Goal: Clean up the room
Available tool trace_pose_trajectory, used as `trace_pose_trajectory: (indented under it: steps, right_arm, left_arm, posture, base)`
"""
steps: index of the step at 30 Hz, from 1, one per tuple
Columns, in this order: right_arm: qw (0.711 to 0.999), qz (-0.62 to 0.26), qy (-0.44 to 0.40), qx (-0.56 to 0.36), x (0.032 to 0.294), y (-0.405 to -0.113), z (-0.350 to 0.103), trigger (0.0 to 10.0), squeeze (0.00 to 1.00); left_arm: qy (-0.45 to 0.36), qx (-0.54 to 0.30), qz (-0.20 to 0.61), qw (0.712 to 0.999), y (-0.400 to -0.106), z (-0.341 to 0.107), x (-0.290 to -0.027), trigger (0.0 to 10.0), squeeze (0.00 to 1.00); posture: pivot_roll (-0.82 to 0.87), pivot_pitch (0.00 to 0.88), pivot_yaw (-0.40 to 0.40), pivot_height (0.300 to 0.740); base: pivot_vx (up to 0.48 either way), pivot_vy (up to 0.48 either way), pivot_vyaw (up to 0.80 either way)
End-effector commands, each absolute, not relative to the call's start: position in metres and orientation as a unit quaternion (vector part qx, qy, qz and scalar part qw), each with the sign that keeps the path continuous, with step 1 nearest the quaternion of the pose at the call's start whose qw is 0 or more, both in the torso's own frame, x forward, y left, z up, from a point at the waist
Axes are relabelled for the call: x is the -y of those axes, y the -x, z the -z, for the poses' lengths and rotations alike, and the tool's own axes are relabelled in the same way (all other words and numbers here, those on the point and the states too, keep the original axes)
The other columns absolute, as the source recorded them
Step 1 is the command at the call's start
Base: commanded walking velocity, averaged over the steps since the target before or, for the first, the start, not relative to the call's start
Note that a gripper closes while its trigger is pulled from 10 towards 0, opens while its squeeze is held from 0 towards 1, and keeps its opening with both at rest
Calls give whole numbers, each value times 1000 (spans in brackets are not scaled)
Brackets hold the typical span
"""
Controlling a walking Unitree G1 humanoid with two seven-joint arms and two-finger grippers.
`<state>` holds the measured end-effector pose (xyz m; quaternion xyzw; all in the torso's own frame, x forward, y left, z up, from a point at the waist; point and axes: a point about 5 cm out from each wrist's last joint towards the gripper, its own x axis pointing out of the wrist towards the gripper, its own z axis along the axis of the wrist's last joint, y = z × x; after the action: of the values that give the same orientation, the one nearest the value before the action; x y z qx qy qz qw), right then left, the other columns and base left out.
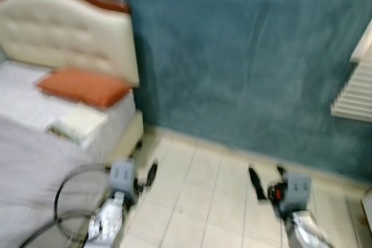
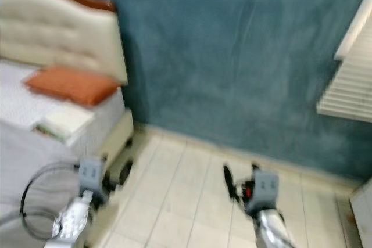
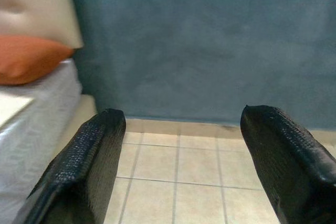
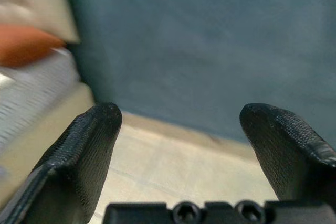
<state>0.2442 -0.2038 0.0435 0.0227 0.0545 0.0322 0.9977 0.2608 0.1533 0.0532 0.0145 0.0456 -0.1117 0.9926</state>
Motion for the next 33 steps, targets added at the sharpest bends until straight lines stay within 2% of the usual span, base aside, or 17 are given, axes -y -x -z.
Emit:
trace_pose_trajectory:
  steps: [1, 11, 17, 21, 29, 33]
  right_arm:
    - [998, -37, -25, -48, 201, -250, -47, 10000, 0]
    - [998, -36, -11, -52, 203, -250, -46, 10000, 0]
    - [997, -35, -9, -69, 204, -249, -43, 10000, 0]
    - [997, -40, -17, -71, 204, -243, -41, 10000, 0]
    - [993, -82, -53, -72, 189, -244, -39, 10000, 0]
    - [992, -80, -51, -86, 188, -244, -36, 10000, 0]
  left_arm:
    - [-21, -52, 117, 992, -260, -51, -152, 10000, 0]
    - [-29, -62, 92, 993, -261, -49, -153, 10000, 0]
    - [-13, -47, 42, 998, -253, -52, -162, 10000, 0]
    - [-18, -32, 74, 997, -236, -55, -159, 10000, 0]
    - [-8, -24, 86, 996, -235, -62, -175, 10000, 0]
    - [-5, -30, 83, 996, -235, -60, -175, 10000, 0]
  posture:
    - [-43, 0, -7, 740]
    - [-54, 0, -7, 740]
    - [-60, 0, -1, 740]
    - [-52, 0, -1, 740]
    - [-36, 0, 0, 740]
    - [-36, 0, -1, 740]
  base:
    - [0, 0, -788]
    - [0, 0, -796]
    - [0, 0, 0]
    - [0, 0, 0]
    - [0, 0, 0]
    - [0, 0, 0]
